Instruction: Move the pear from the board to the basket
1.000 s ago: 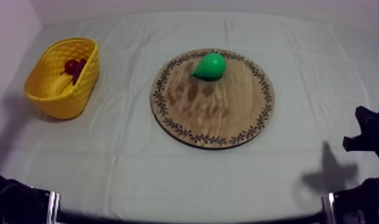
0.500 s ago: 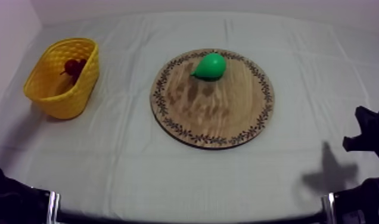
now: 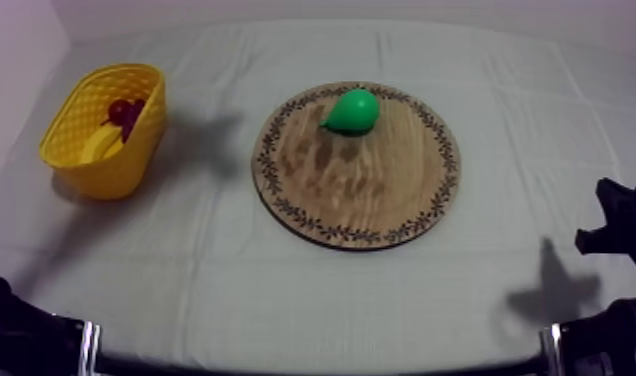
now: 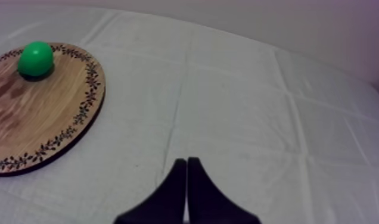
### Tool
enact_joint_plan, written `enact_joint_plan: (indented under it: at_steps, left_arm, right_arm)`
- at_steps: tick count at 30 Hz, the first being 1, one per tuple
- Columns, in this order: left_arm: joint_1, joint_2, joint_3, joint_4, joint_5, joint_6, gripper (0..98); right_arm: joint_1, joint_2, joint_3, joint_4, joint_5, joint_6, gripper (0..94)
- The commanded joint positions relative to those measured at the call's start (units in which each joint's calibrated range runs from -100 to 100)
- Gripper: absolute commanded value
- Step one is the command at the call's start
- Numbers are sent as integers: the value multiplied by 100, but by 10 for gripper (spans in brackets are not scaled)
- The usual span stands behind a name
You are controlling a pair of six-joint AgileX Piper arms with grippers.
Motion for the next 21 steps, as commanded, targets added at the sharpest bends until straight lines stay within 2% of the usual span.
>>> enact_joint_plan:
  at_steps: [1,8,10,13,16,19,21]
  left_arm:
    - [57,260,-58,10,20,-50,1]
    - [149,806,-292,42,24,-218,4]
    - [150,929,-399,46,43,-219,47]
    - [121,1096,-624,48,153,-89,213]
    - [71,1255,-847,70,377,-20,453]
    - [30,1397,-1057,142,795,-140,643]
    - [16,1472,-1188,178,1141,-246,733]
  right_arm:
    - [1,-5,5,2,2,2,3]
    - [1,-5,5,2,2,2,3]
    - [1,-5,5,2,2,2,3]
    - [1,-5,5,2,2,2,3]
    - [1,-5,5,2,2,2,3]
    - [1,-5,5,2,2,2,3]
    - [1,-5,5,2,2,2,3]
